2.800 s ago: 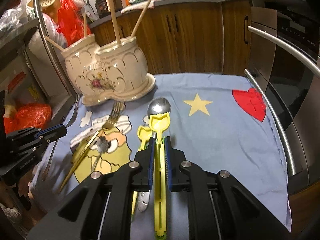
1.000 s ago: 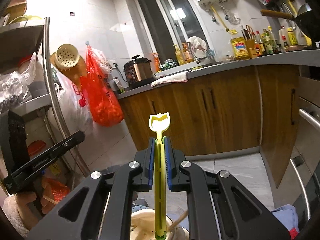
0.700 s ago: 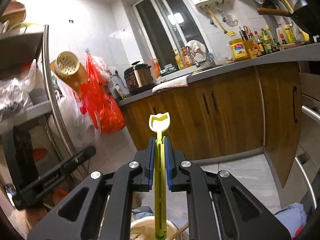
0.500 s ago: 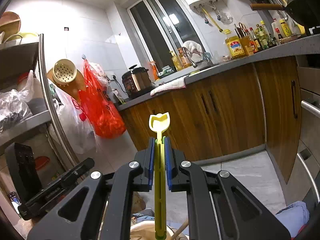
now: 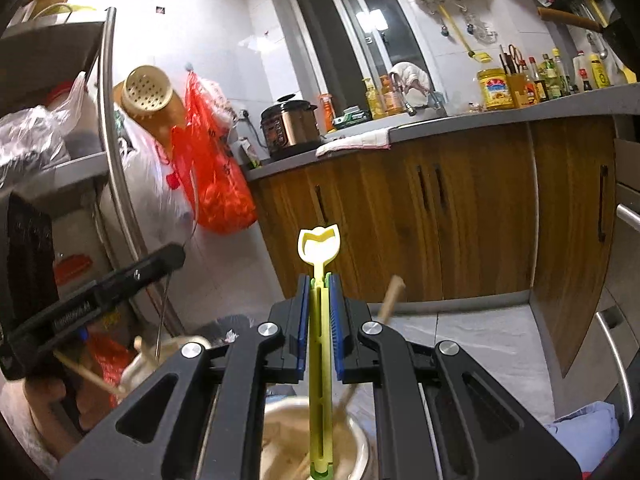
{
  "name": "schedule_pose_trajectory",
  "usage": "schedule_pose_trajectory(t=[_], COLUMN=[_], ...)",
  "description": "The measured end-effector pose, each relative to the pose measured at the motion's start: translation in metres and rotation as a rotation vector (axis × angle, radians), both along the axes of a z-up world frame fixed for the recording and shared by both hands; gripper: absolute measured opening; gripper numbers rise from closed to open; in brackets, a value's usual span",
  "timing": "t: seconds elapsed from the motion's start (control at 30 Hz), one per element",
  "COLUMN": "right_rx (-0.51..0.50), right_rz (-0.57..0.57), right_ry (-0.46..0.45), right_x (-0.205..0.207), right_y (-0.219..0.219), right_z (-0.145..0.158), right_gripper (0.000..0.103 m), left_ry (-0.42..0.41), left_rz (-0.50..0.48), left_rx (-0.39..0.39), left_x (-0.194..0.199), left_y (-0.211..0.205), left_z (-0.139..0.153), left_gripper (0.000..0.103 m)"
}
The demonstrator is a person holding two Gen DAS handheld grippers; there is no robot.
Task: Organize utensils
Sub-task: 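Lift the spatula and fork and carry both over the ceramic holder, then open the right tool over the smaller pot while the left tool releases the fork into the larger pot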
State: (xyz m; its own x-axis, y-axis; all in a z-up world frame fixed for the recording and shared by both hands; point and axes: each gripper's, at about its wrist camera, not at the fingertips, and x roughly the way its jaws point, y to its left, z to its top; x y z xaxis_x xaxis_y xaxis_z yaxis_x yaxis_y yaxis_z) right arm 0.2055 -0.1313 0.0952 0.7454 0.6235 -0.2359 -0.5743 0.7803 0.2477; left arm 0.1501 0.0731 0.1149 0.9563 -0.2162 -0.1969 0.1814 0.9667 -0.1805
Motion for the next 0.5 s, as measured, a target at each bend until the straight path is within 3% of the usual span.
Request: schedule_pose_trajectory(t=[0.23, 0.5], right_rx=[-0.009, 0.009], right_rz=[0.011, 0.019], right_ry=[-0.002, 0.010], right_x=[-0.007, -0.017], right_y=[0.000, -0.008], right_z=[-0.013, -0.014], right_gripper=[0.010, 0.010], left_ry=[0.016, 0.038], left_rz=[-0.049, -0.086], left_rx=[-0.085, -0.081], left_x=[-0.006, -0.012], left_y=[0.012, 0.013], left_z=[-0.008, -0.016], left_gripper=[0.005, 0.005])
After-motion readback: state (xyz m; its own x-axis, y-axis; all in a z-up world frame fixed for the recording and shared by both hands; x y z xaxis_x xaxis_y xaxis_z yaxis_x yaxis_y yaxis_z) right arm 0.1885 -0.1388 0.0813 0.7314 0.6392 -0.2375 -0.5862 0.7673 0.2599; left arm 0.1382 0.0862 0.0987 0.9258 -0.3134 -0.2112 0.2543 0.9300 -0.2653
